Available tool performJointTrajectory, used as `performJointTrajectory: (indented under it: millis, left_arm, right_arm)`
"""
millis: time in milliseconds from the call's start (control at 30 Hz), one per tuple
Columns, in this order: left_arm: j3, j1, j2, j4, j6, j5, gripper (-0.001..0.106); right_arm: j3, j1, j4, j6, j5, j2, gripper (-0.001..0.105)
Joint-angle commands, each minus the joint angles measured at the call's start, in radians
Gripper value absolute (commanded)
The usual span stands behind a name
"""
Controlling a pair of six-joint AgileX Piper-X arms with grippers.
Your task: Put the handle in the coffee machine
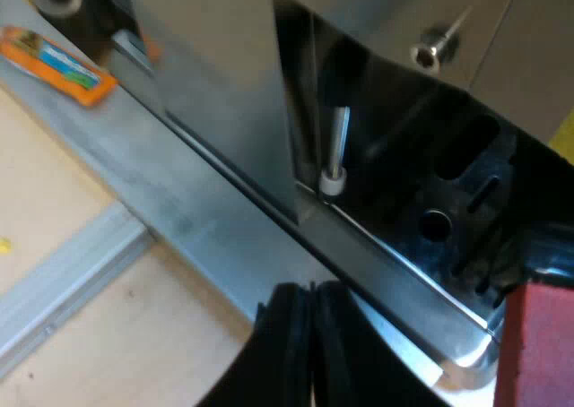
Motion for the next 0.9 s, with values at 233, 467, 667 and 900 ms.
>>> performJointTrajectory:
  millis: [233,467,667,900]
  left_arm:
    - [-0.005,-0.098,0.032,0.082,-0.001,-0.113,0.000]
    - [0.000,-0.125,0.030,0.147,0.024,-0.165,0.000]
    - [0.000,-0.127,0.030,0.143,0.024,-0.163,0.000]
    - [0.000,-0.127,0.030,0.172,0.024,-0.164,0.000]
  right_arm:
    - [-0.032,-0.009,-0.130,0.004,0.012,-0.074,0.044]
    - [-0.032,-0.009,-0.130,0.004,0.012,-0.081,0.044]
    - [-0.032,-0.009,-0.130,-0.009,0.012,-0.114,0.044]
    - [-0.032,-0.009,-0.130,-0.044,0.012,-0.143,0.044]
